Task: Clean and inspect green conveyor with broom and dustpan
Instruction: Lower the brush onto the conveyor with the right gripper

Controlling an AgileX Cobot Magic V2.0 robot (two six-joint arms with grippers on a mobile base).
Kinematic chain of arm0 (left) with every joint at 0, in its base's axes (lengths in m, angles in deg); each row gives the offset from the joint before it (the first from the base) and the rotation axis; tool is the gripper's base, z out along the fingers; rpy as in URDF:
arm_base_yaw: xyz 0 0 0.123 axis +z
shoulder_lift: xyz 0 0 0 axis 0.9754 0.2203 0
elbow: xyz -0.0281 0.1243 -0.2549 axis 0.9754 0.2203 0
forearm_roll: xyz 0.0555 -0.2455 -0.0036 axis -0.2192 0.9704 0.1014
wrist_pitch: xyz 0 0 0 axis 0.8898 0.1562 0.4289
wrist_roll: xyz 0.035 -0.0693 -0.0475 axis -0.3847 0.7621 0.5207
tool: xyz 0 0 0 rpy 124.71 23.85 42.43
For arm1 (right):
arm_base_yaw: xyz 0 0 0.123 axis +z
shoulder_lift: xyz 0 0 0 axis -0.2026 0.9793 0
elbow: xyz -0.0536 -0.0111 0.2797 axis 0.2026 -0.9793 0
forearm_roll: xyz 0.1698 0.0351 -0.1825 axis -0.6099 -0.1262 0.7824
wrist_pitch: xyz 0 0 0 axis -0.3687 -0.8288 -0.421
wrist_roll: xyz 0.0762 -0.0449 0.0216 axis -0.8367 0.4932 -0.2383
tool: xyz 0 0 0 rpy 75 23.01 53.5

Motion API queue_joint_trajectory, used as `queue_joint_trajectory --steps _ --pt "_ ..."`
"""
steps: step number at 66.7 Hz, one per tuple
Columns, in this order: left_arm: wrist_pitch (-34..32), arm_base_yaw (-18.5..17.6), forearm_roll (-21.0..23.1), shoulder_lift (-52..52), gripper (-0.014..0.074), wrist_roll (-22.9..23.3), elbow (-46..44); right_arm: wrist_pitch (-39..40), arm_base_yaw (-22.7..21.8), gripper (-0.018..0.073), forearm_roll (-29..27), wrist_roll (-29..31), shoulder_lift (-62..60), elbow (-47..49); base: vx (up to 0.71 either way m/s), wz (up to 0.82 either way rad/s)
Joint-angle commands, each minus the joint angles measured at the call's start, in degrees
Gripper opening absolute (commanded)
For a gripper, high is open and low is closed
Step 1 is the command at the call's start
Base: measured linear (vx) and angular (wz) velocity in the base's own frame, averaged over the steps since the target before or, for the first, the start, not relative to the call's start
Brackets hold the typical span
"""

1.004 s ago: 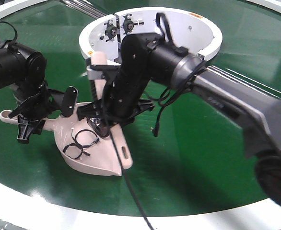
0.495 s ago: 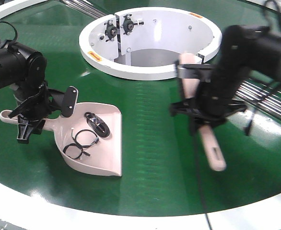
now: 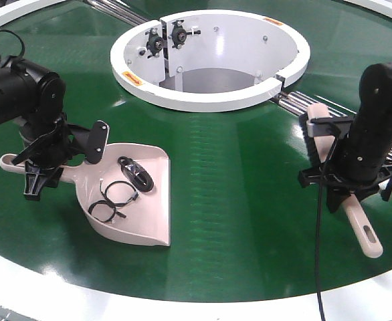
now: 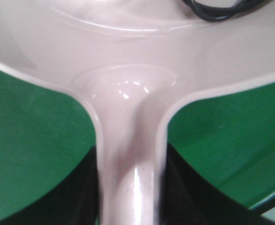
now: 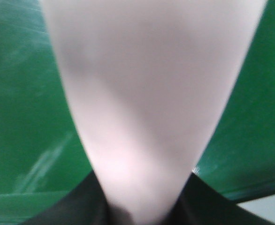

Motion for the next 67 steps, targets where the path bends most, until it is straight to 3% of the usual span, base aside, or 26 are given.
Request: queue_joint_trajectory --steps 1,20,31,53,67 --pt "0.98 -0.69 0.32 -2.66 -0.0006 -1.38 -1.49 -3.34 -0.46 0.0003 1.13 2.19 -0.16 1.23 0.0 0.0" --pt "0.98 -0.69 0.32 -2.66 -0.0006 -1.38 -1.49 -3.34 -0.46 0.005 4.46 3.56 6.46 1.23 0.0 0.0" --pt "0.98 -0.69 0.32 -2.66 -0.0006 -1.38 -1.49 -3.0 -0.46 0.0148 4.64 2.93 6.9 1.23 0.0 0.0" --pt "0.98 -0.69 0.32 -2.66 -0.0006 -1.38 -1.49 -0.13 -0.41 0.0429 4.05 1.16 6.9 1.23 0.0 0.0" --pt "0.98 -0.69 0.32 -2.66 -0.0006 -1.38 -1.49 -0.4 -0.41 0.0478 4.05 1.0 6.81 1.23 0.0 0.0"
